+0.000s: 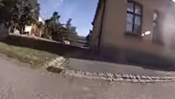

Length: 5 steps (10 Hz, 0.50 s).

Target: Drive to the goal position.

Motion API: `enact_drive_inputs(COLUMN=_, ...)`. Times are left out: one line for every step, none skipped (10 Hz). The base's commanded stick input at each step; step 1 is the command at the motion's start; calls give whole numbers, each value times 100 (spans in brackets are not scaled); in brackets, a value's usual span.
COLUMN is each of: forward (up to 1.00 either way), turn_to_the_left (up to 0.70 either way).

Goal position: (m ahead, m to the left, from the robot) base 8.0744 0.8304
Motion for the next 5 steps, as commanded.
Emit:
enact_drive_inputs(forward=70, turn_to_the_left=0)
enact_drive_inputs(forward=70, turn_to_the_left=0)
enact_drive_inputs(forward=70, turn_to_the_left=-14)
enact_drive_inputs(forward=70, turn_to_the_left=-14)
enact_drive_inputs(forward=70, turn_to_the_left=-4)
